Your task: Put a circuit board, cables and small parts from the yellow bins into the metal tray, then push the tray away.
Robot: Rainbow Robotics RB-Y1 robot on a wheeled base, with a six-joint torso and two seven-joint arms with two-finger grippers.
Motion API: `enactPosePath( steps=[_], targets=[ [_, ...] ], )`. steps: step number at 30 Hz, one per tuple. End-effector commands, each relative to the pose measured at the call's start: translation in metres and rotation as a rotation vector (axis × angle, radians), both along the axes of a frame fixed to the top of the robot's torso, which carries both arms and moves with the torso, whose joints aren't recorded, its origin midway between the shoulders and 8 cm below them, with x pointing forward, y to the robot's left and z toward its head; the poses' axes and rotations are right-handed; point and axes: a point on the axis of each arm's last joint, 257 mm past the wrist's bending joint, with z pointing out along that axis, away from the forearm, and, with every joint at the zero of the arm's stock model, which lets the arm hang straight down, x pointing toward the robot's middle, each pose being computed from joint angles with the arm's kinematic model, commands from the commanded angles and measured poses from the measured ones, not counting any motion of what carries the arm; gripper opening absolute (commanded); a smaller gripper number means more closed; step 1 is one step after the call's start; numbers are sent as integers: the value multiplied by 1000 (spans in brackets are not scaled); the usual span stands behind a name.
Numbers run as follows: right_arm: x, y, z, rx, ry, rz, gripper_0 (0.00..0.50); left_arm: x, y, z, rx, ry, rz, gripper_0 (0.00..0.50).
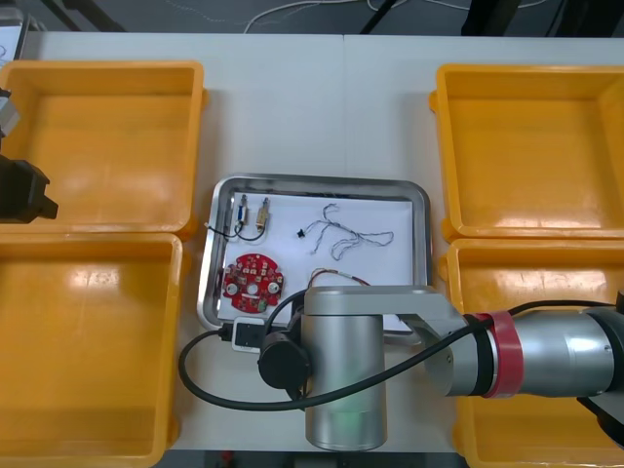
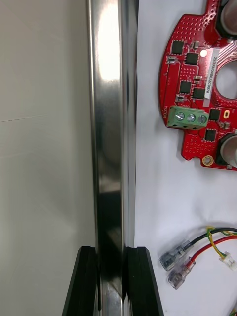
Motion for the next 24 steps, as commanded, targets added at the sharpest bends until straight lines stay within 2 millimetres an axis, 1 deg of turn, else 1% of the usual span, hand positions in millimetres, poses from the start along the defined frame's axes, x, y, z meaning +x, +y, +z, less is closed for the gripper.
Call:
enactPosePath(
  steps=[1,11,14,18,20,24],
  targets=[
    [27,-2,25,-33,-92,72,0,-4,24,10,9,-15,97,500],
    [55,-16,42,-54,-157,94,0,-4,24,10,9,-15,97,500],
    [64,-16,49,-56,-184,112,0,-4,24,10,9,-15,97,500],
    [80,-15,53,-69,-207,111,0,-4,24,10,9,-15,97,500],
    [83,-15,54,-73,-211,110,0,-4,24,10,9,-15,97,500],
    [103,-16,59,-85,-237,97,0,-4,24,10,9,-15,97,500]
  ],
)
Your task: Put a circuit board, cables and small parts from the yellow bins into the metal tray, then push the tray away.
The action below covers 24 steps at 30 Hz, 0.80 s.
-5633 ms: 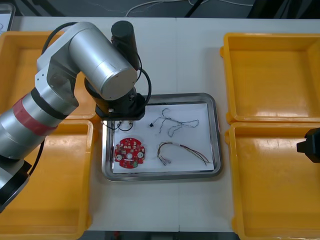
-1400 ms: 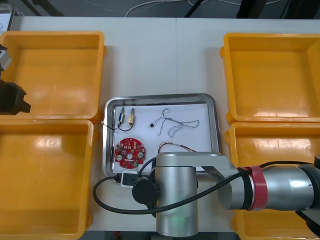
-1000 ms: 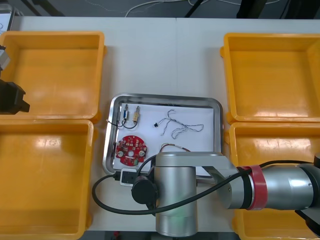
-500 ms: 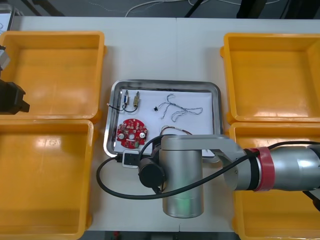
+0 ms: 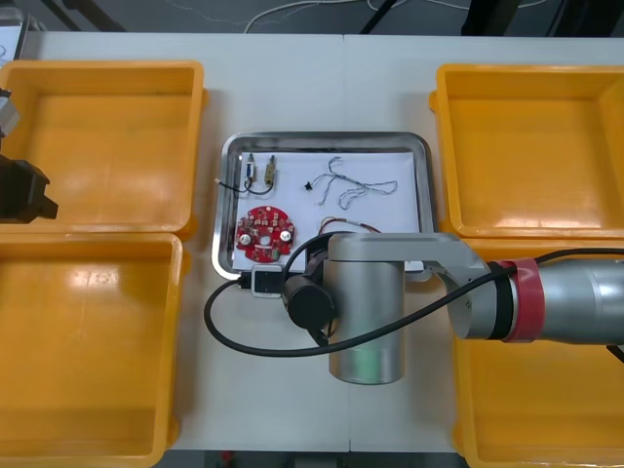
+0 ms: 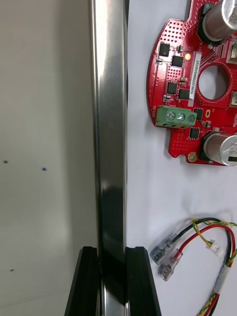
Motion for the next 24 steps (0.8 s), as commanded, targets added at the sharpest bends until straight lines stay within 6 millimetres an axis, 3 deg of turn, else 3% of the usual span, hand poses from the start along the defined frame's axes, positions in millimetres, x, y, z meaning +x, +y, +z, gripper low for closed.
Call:
enactPosePath(
  steps=[1,9,24],
  targets=[
    [27,4,20,-56,-79,52,0,-4,24,10,9,-15,97,500],
    [50,2,29,-77,-115,54,0,-4,24,10,9,-15,97,500],
    [86,23,49,-75,-171,66,0,-4,24,10,9,-15,97,500]
  ],
)
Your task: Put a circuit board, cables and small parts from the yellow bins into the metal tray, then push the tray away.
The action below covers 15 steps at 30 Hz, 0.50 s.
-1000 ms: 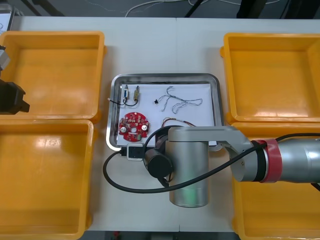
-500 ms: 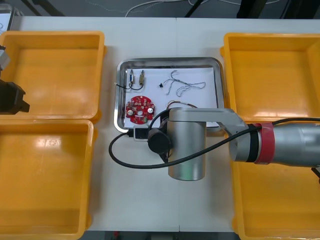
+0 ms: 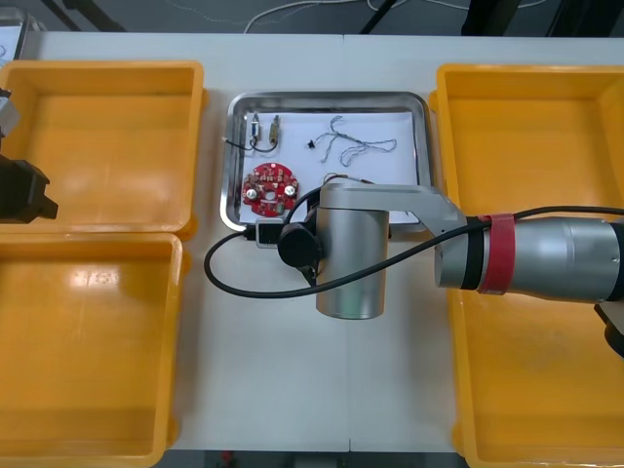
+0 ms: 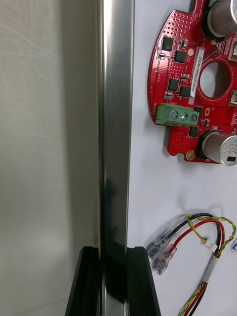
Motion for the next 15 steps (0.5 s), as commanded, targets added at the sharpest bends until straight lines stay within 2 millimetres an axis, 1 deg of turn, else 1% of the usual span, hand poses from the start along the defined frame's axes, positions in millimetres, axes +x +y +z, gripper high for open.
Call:
enactPosePath(
  steps=[1,5,7,9,15],
  targets=[
    [13,27,25,-13,-56,74,0,-4,24,10,9,-15,97,500],
    [20,30,29,-12,-68,80,0,-4,24,10,9,-15,97,500],
    [25,32,35,-12,-83,86,0,-4,24,10,9,-15,97,500],
    [28,36,35,3,-82,97,0,-4,24,10,9,-15,97,500],
    [48,40,40,49,-93,108,0,-4,24,10,9,-15,97,500]
  ],
)
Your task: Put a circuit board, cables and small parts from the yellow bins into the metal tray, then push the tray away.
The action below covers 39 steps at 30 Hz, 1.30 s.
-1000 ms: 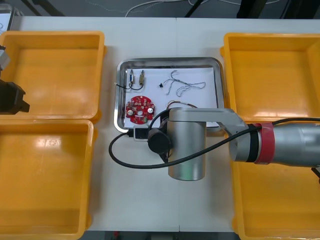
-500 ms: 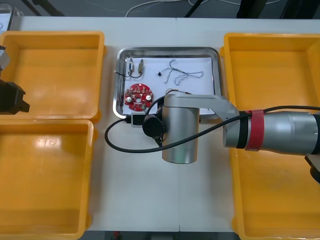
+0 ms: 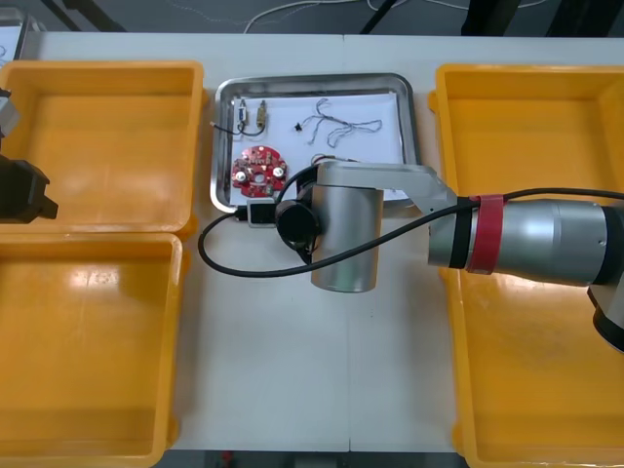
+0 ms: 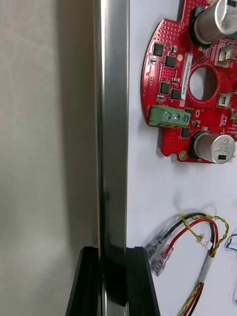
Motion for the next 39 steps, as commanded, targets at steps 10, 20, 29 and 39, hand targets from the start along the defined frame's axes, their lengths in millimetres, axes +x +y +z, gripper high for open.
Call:
enactPosePath(
  steps=[10,20,29,39],
  targets=[
    [45,18,45,27,-92,26,0,-4,24,10,9,-15,97,500],
    [66,24,58,64,-126,36,0,-4,24,10,9,-15,97,500],
    [70,27,61,83,-134,48,0,-4,24,10,9,-15,97,500],
    [69,28,63,70,-137,55,461,-4,24,10,9,-15,97,500]
  ],
)
